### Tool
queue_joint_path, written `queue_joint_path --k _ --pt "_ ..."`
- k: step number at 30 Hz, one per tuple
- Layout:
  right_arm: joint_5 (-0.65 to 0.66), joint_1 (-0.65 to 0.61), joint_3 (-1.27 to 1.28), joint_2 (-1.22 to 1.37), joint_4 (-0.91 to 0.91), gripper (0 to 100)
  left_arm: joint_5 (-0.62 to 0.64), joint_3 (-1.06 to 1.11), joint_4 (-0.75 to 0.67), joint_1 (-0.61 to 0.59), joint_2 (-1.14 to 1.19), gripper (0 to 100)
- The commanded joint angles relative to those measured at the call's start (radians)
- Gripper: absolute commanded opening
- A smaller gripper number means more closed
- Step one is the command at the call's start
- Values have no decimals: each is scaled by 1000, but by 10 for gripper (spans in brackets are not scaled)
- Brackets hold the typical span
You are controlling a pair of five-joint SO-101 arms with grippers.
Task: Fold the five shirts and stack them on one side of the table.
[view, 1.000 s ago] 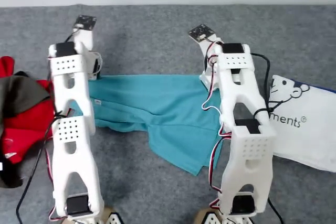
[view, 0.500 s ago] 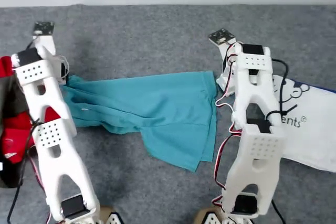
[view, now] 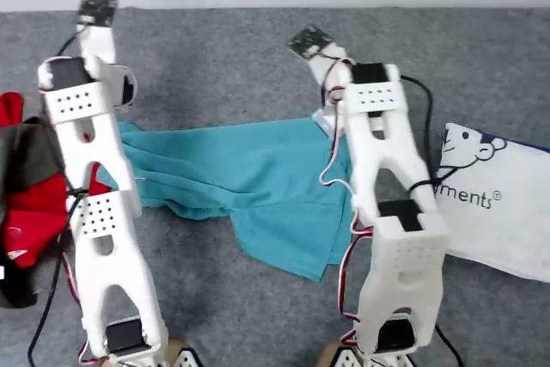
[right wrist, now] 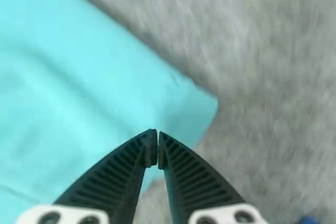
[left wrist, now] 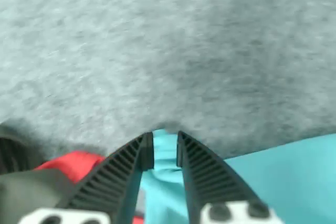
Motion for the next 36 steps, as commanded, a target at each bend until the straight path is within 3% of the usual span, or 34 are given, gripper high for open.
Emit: queue_joint_path --k 1,9,19,28,36 --pt "6 -35 -46 2 -77 9 6 -42 14 15 -3 83" --pt "14 64 -52 200 -111 9 2 -47 -3 -64 135 83" --pt "15 200 -52 140 41 9 0 -48 -28 -164 173 82" --pt "40 272 -52 84 62 9 0 -99 26 -180 3 81" --pt "43 232 -51 21 82 9 2 -48 29 -144 -247 80"
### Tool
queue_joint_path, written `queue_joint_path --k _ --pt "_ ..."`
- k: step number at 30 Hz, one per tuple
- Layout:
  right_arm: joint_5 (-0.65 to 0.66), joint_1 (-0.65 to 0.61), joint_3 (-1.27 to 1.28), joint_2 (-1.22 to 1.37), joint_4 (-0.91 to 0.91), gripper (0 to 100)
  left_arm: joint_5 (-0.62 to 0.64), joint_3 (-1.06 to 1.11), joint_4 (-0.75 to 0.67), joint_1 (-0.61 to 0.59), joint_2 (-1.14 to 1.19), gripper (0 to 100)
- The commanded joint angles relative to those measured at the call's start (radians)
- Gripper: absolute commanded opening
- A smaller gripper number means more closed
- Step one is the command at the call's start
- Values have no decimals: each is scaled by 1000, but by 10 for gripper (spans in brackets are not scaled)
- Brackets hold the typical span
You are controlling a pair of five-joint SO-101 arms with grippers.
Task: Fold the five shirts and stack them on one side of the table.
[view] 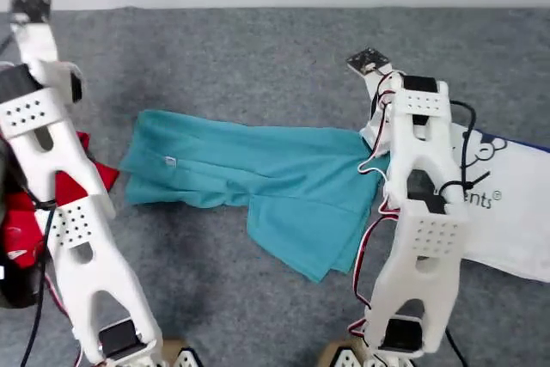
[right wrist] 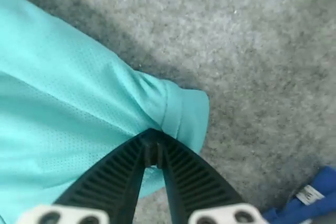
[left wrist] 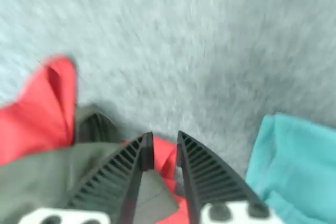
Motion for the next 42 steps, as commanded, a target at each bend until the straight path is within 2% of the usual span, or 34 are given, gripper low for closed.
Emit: queue_joint_path --k 1,4,8,12,17,25,32,34,37,42 --pt "6 -28 -32 -136 39 9 2 41 29 32 -176 80" --pt "5 -82 -32 -206 96 9 2 216 29 55 -293 80" --pt "5 -154 -32 -286 179 9 0 565 29 112 -468 80" --pt "5 -222 -32 -315 309 9 -72 924 21 212 -608 79" --pt "3 -274 -3 -274 463 9 -71 1194 -106 308 -614 79" --pt "-43 -259 80 -70 475 9 -5 1181 -183 318 -442 82" --pt "-35 -139 78 10 469 9 -57 1086 31 272 -285 50" --pt "-15 -104 78 10 469 9 -63 1098 28 230 -316 17" --pt "12 -64 78 10 469 9 -74 1148 28 184 -416 20" --pt "23 -13 78 5 478 9 -157 1337 28 175 -640 19"
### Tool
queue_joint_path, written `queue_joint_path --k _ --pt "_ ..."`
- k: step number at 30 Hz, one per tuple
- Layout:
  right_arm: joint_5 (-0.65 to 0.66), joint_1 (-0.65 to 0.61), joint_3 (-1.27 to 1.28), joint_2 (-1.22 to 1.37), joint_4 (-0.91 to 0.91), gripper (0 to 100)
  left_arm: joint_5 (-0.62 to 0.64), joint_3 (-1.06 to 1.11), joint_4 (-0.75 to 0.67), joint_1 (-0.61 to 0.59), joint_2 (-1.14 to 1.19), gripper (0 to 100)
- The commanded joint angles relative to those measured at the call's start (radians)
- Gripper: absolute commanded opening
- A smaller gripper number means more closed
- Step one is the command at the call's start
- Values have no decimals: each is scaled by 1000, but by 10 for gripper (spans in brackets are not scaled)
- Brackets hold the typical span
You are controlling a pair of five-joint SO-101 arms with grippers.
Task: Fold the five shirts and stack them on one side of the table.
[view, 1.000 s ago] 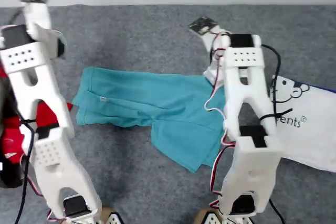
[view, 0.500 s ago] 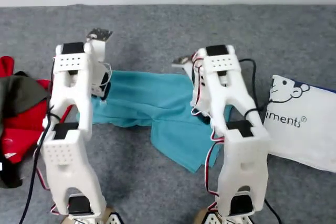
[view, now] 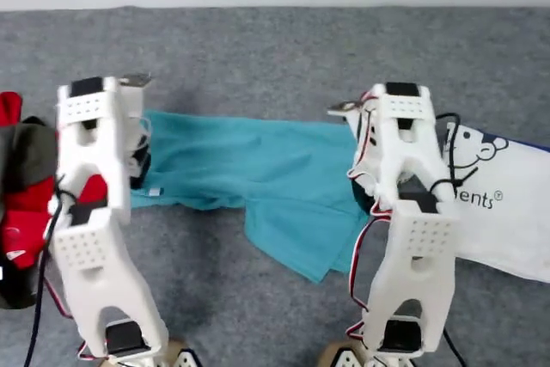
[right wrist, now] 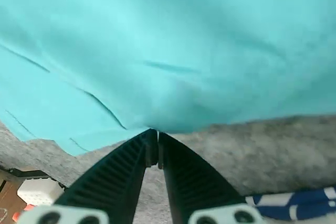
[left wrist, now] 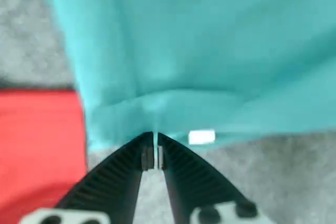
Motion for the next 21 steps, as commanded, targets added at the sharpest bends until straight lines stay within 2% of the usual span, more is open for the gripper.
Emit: queue_joint_path --k 1,5,8,15,21 --pt "18 30 -8 -21 39 9 -51 120 32 2 -215 19" --pt "5 -19 0 -104 53 9 -64 183 31 8 -368 19" --pt "-25 -101 0 -185 53 9 -61 177 17 11 -420 19" --pt "-91 -318 71 -226 48 9 -3 177 -31 58 -325 19" --pt "-100 -315 158 -102 -25 9 44 177 -43 40 -287 19"
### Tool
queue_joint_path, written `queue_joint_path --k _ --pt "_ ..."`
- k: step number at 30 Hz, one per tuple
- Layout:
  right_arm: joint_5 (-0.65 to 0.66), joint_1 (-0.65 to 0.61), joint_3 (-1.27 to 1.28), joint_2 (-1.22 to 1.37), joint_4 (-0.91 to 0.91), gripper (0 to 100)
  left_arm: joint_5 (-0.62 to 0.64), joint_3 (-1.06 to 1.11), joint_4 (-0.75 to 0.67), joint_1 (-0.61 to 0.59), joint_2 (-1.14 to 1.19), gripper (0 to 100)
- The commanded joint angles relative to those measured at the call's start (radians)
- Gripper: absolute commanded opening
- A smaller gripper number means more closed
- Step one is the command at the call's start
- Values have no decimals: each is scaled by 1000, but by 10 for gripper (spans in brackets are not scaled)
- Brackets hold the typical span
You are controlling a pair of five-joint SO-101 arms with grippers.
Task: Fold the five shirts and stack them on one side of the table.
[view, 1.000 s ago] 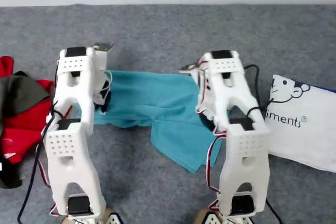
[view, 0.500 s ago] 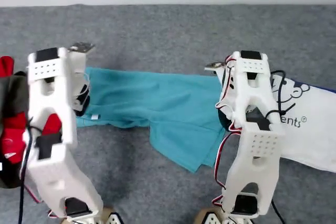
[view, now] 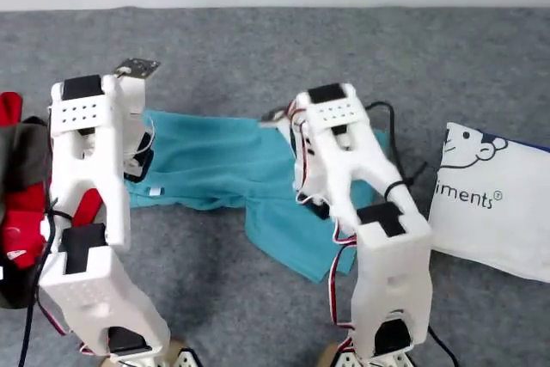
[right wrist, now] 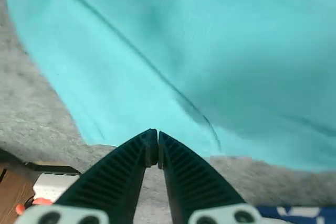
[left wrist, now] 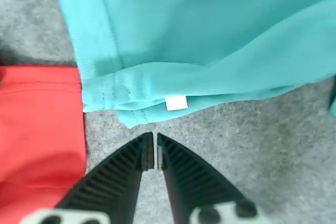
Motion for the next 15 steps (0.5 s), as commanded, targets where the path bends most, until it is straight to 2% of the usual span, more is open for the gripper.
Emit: queue_joint_path --k 1,8,15 --pt "-6 30 21 50 -22 9 18 -7 -15 -12 -18 19" --pt "100 206 23 130 -18 9 12 -8 -15 -66 -121 19" --pt "143 315 14 120 24 9 12 -8 -6 -34 -176 19"
